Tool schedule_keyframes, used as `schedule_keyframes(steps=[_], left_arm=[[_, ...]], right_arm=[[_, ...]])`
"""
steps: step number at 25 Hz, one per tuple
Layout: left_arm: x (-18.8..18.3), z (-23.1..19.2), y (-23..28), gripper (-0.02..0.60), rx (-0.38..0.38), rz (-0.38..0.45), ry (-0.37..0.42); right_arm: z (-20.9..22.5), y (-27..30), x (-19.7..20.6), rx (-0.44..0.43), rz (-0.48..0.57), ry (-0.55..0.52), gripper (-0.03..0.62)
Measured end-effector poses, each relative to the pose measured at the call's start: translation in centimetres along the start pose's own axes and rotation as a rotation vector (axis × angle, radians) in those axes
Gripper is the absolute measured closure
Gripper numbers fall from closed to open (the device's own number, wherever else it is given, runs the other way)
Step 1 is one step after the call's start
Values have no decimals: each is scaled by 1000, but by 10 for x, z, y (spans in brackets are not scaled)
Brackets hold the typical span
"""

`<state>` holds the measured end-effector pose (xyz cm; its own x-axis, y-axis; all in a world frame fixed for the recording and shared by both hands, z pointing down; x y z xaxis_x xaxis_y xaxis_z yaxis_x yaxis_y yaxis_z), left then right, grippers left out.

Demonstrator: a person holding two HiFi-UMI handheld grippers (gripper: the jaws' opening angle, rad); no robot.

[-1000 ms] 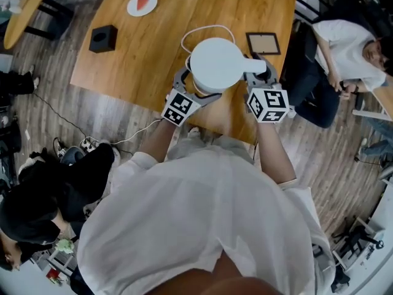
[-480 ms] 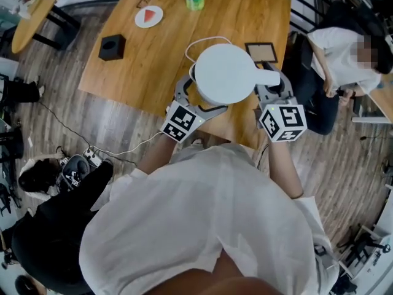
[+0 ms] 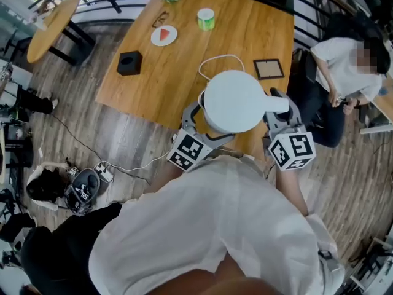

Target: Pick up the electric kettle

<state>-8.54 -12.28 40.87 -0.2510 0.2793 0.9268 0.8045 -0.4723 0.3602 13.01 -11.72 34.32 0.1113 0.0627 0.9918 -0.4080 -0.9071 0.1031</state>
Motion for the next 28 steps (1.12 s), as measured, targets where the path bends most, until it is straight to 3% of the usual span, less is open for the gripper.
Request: schedule_keyframes(steps=[9,28], left_arm=[[4,3,-20,2,6,-4,16],[-10,22,-24,2,23,32,57]], right_arm=[[-21,-10,-4,4,16,-11,487],[-15,-33,-10,63,47,-12,505]])
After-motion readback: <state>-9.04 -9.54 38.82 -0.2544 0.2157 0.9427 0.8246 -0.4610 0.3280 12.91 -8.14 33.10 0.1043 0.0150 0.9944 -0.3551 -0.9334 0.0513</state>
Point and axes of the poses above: the fingertips, and each gripper's own axes: y forward along the fingers, z to its right, x out of its underside, the point moved 9 cm from there along -y, backward along the fingers, and after that the axes turned 11 degrees about -y, right-handed, at the moved point
